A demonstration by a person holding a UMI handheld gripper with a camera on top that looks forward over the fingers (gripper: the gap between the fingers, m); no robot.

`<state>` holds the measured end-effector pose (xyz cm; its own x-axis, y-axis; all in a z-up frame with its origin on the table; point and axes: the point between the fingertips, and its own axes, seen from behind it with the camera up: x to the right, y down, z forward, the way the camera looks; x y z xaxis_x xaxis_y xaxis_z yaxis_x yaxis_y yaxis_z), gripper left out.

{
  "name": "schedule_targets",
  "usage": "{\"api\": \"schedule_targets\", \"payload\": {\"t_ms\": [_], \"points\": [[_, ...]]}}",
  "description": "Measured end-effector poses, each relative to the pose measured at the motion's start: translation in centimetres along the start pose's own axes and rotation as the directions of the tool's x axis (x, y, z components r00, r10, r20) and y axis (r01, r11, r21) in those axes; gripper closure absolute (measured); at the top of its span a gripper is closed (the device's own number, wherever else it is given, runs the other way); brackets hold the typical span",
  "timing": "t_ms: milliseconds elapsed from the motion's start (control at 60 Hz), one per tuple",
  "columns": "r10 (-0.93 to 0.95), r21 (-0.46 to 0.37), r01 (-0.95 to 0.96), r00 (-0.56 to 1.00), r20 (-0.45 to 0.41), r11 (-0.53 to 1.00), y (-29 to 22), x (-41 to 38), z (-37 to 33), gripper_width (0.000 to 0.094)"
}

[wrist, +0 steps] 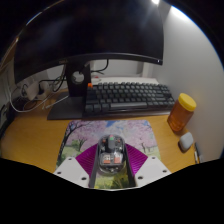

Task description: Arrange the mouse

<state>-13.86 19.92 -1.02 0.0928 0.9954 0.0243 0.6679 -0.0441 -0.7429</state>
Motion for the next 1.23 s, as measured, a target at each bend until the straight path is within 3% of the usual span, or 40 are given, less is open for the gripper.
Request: {"api": "schedule_targets", "payload": {"t_ms": [50,150,167,200,433,717,883,1233], "points": [[-0.008,-0.006,0.008,1.0,0.01,1.0,0.5,-0.2,0.1,0.0419],[-0.055,0.004,0.055,0.998,-0.009,0.999,0.2,0.3,-0.4,0.0166],[-0.059,0.004,0.059,0.998,-0.01,0.998,0.2,0.3,-0.6,0.0081],[-0.061,0.002,0.061,0.998,-0.014,0.998,0.1,0.3,-1.1,0.0055],[0.003,0.026,-0.003,1.0,-0.008,1.0,-2.6,-3.2,-12.4,0.0075],[-0.033,0.025,0.031,0.998,0.06,0.999,-0.4,-10.8,-25.6,0.0082],[-0.064,0.013,0.063,0.994,0.088,0.998,2.2,-12.2,-28.6,0.008],[-0.08,0.018,0.079,0.995,0.055,0.997,3.2,-11.3,-29.1,0.008]]}}
